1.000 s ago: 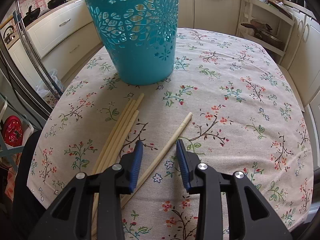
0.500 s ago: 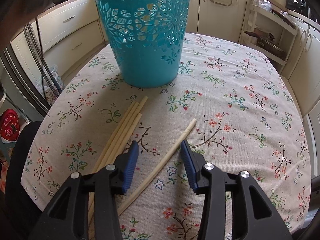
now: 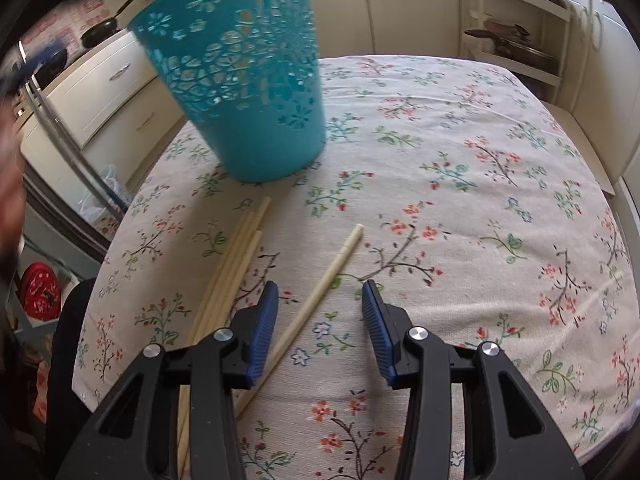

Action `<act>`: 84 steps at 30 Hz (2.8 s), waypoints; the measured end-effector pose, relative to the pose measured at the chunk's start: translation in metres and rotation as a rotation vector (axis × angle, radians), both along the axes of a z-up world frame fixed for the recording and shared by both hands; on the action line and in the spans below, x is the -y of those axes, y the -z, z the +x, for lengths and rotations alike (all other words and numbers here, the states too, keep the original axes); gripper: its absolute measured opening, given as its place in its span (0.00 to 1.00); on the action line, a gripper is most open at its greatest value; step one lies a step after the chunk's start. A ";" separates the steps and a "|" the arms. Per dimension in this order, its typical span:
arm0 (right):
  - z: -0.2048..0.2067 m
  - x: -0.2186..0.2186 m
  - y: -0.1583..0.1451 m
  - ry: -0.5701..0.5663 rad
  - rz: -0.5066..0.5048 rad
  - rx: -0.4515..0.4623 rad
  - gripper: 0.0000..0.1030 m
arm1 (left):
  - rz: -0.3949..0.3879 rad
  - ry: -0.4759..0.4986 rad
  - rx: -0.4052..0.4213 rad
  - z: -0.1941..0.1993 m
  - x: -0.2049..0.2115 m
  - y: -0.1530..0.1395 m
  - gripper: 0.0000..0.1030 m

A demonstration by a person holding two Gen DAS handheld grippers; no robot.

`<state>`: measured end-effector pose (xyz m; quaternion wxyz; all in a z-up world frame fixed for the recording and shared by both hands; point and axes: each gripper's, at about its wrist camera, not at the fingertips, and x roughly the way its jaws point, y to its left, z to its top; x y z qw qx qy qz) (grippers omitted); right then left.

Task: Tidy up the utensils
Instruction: 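Close the right gripper on a single loose chopstick, then raise the chopstick over the teal basket and open the right gripper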

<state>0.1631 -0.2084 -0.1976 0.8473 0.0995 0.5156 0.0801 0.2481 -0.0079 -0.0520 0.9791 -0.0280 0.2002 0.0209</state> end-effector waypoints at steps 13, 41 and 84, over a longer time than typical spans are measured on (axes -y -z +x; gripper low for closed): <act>0.000 -0.041 -0.006 -0.309 -0.191 0.020 0.08 | -0.059 0.076 -0.345 0.004 -0.028 0.119 0.74; -0.022 0.018 -0.094 0.026 0.267 0.194 0.06 | -0.050 0.127 -0.425 0.013 -0.019 0.128 0.83; -0.045 -0.001 -0.096 0.196 -0.019 0.453 0.25 | -0.024 0.106 -0.444 0.015 -0.014 0.129 0.85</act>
